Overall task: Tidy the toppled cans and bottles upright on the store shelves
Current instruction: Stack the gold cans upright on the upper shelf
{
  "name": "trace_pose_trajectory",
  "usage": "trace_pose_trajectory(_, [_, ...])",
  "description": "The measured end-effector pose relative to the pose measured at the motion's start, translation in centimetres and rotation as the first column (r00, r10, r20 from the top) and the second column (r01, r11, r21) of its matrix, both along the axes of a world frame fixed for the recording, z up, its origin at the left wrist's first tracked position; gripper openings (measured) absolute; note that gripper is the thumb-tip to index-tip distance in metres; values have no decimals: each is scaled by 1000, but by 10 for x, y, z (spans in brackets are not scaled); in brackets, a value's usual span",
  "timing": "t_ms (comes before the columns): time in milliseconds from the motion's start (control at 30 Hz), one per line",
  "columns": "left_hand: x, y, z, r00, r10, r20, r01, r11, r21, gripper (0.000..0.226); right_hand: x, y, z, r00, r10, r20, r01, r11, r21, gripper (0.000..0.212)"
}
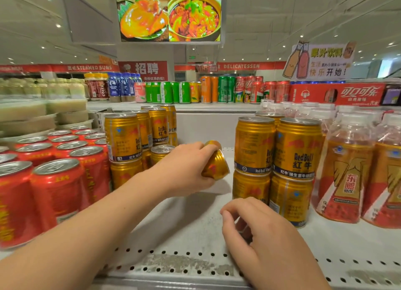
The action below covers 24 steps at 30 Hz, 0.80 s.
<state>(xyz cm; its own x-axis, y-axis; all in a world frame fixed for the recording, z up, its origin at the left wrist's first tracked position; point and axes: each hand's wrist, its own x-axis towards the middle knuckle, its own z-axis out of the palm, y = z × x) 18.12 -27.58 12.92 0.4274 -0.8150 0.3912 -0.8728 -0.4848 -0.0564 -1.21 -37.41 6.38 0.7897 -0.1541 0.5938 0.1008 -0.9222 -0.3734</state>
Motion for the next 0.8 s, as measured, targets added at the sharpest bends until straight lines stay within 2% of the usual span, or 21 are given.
trace_pose_trajectory(133, [-30, 54, -14, 975, 26, -220, -52, 992, -115, 71, 1, 2, 1, 1000, 17, 17, -17, 999, 28, 18])
trace_pose_trajectory(233, [-37, 77, -27, 980, 56, -191, -101, 967, -235, 72, 12, 6, 8, 996, 37, 80, -47, 992, 121, 21])
trace_pose_trajectory(300, [-39, 89, -35, 974, 31, -223, -110, 930, -352, 70, 30, 10, 17, 991, 50, 124, -71, 983, 171, 24])
trace_pose_trajectory(367, [-38, 101, -46, 957, 45, -285, -166, 894, -416, 66, 55, 15, 26, 989, 42, 140, -64, 986, 157, 29])
trace_pose_trajectory(467, [-34, 117, -55, 907, 87, -413, -294, 831, -471, 52, 100, 23, 37, 997, -50, 50, 44, 992, 118, 43])
trace_pose_trajectory(567, [-29, 122, -54, 875, 63, -480, -339, 787, -515, 42, 149, 30, 50, 986, -143, -81, 154, 976, 151, 52])
trace_pose_trajectory(667, [-29, 121, -56, 868, 53, -493, -336, 794, -506, 43, 186, 19, 61, 959, -249, -135, 261, 962, 84, 52])
trace_pose_trajectory(800, [-29, 123, -58, 860, 44, -509, -335, 801, -496, 44, 209, -8, 56, 878, -410, -247, 420, 907, -15, 53])
